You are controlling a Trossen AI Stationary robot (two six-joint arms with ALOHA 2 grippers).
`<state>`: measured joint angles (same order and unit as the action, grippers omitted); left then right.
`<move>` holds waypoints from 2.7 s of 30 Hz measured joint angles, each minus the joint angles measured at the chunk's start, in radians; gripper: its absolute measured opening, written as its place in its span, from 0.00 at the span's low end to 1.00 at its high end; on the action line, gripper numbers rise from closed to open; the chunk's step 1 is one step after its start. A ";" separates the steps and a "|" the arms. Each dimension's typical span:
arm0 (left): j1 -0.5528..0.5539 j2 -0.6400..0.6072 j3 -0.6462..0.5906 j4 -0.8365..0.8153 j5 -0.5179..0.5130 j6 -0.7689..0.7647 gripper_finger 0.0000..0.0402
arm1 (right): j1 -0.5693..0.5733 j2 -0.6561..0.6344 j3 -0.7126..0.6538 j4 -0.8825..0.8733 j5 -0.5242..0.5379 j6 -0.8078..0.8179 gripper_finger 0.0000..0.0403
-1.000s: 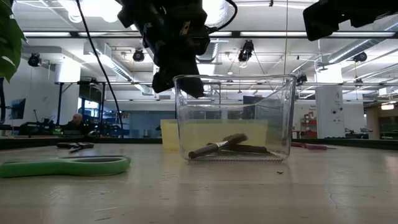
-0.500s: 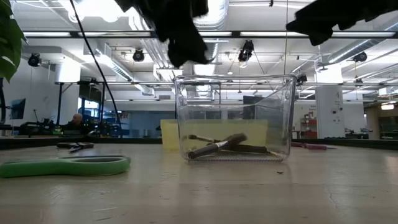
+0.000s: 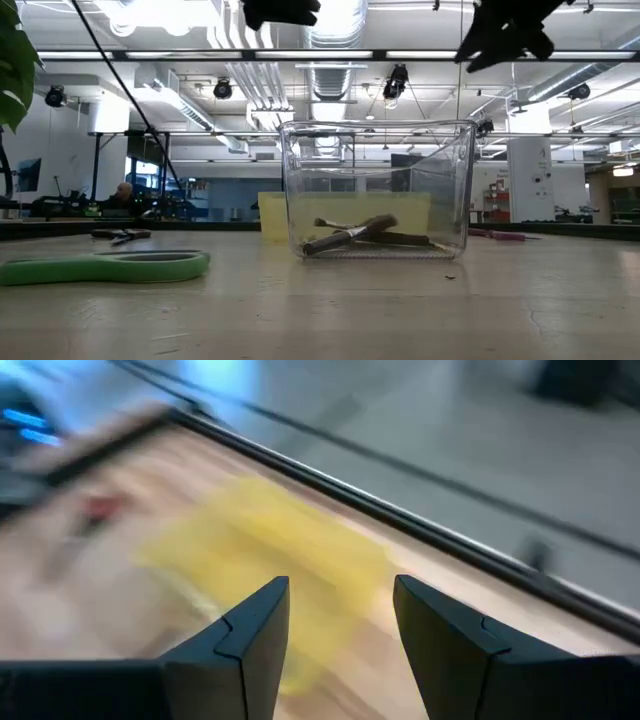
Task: Pick & Place Paint Supplies
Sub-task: Put the purple scissors into the yellow bin
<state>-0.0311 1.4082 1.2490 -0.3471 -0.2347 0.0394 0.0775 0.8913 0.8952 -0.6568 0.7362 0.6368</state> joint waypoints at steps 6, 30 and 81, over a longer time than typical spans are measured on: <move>-0.010 -0.054 -0.070 0.023 -0.001 -0.097 0.45 | -0.170 0.201 0.241 -0.434 -0.111 0.181 0.45; -0.010 -0.307 -0.399 0.241 -0.028 -0.145 0.45 | -0.602 0.594 0.080 -0.313 -0.482 0.156 0.45; -0.013 -0.313 -0.418 0.277 -0.025 -0.153 0.45 | -0.730 0.731 -0.120 0.058 -0.551 0.287 0.36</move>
<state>-0.0444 1.0950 0.8310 -0.0696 -0.2596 -0.1131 -0.6529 1.6219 0.7747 -0.5985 0.1854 0.9241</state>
